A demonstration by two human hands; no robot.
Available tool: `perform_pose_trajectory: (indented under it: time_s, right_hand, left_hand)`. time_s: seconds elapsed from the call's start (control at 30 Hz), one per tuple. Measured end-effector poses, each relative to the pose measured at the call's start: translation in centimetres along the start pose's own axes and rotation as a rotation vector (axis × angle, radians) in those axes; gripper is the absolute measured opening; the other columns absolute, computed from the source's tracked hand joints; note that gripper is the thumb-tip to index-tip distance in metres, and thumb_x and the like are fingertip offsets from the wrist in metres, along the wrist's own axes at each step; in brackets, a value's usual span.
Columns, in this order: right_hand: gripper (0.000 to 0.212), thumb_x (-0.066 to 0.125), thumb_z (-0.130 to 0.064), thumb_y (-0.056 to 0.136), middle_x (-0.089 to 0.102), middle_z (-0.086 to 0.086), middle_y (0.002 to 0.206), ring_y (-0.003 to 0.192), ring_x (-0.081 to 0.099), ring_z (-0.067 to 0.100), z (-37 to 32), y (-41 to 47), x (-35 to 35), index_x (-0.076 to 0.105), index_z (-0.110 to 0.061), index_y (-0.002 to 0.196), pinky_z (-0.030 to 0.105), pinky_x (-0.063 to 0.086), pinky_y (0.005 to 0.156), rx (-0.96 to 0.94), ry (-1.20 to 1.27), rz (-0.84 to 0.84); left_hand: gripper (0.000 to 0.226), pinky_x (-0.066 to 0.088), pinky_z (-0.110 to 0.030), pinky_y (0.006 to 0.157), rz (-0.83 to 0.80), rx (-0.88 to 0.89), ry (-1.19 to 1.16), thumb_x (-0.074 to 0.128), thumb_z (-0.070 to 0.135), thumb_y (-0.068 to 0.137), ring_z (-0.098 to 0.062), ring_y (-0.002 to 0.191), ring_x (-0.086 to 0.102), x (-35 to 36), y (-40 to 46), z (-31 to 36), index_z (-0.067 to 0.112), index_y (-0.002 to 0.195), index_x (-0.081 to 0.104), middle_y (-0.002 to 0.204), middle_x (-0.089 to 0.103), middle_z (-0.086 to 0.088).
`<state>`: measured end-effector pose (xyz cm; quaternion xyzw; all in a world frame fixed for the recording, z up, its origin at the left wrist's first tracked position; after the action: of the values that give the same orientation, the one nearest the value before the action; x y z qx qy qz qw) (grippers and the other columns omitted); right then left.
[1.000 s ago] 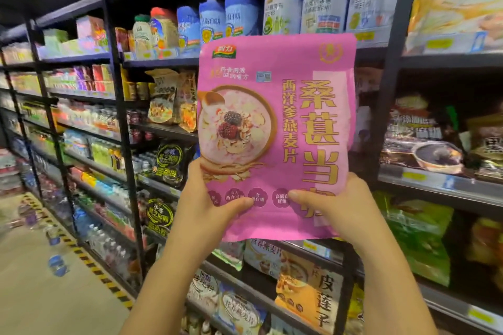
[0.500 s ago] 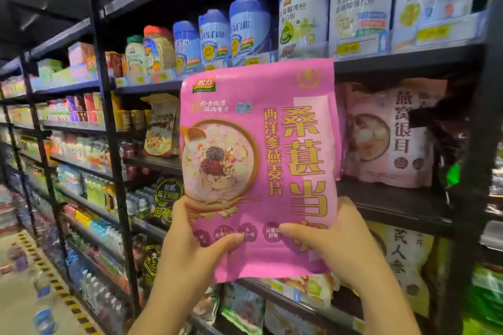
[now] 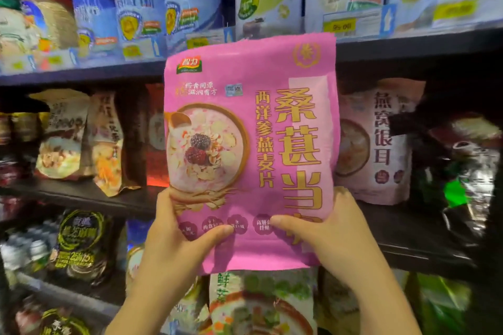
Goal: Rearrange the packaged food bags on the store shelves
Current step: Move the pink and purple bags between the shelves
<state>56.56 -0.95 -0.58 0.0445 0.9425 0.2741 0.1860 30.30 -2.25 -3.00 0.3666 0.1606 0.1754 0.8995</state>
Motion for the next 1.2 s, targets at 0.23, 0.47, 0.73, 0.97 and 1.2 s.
perform_pose_trajectory:
  time_s: [0.23,0.47,0.73,0.97,1.2]
  right_hand:
    - [0.04,0.094,-0.045,0.068,0.074,0.014,0.102,0.099,0.072,0.031,1.4,2.3,-0.3,0.08,-0.025,0.1,0.047,0.061,0.089,0.089,-0.09,0.136]
    - [0.05,0.099,-0.034,0.066,0.071,0.014,0.115,0.101,0.073,0.027,3.0,4.6,1.6,0.078,-0.027,0.11,0.047,0.062,0.091,0.182,-0.056,0.242]
    - [0.05,0.095,-0.038,0.072,0.073,0.009,0.114,0.099,0.075,0.018,4.3,5.9,2.7,0.075,-0.029,0.116,0.04,0.062,0.093,0.218,-0.103,0.267]
    - [0.032,0.092,-0.021,0.079,0.081,-0.005,0.087,0.078,0.077,0.007,4.9,7.6,2.8,0.079,-0.02,0.109,0.016,0.057,0.071,0.189,-0.077,0.228]
    - [0.038,0.092,-0.018,0.078,0.081,0.007,0.097,0.086,0.077,0.017,6.5,10.3,2.8,0.079,-0.016,0.114,0.027,0.062,0.077,0.242,-0.083,0.244]
  left_hand:
    - [0.064,0.055,-0.02,0.076,-0.11,0.033,-0.151,0.094,0.038,0.054,0.0,0.089,0.07,4.3,4.7,-3.3,0.045,0.101,0.05,0.101,0.071,0.02]
    - [0.074,0.049,-0.022,0.074,-0.168,0.025,-0.246,0.092,0.045,0.047,0.01,0.091,0.063,6.1,8.2,-6.5,0.051,0.103,0.045,0.102,0.064,0.031]
    - [0.072,0.043,-0.021,0.076,-0.283,0.032,-0.25,0.088,0.046,0.052,0.018,0.095,0.057,7.4,10.1,-8.3,0.05,0.109,0.044,0.104,0.058,0.037]
    - [0.064,0.04,-0.02,0.078,-0.341,0.064,-0.179,0.086,0.043,0.059,0.019,0.104,0.052,8.6,12.0,-9.1,0.049,0.104,0.04,0.107,0.053,0.041]
    - [0.068,0.04,-0.021,0.074,-0.373,0.027,-0.058,0.093,0.016,0.069,-0.015,0.094,0.056,10.7,14.1,-11.1,0.026,0.108,0.038,0.106,0.052,0.011]
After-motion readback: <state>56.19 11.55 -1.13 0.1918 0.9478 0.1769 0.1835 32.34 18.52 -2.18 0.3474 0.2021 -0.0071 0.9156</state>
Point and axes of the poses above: each hand's wrist, its own y-axis towards the middle knuckle, its own x-axis out of the palm, z = x × y, the point moved 5 cm from there along y, towards the middle knuckle
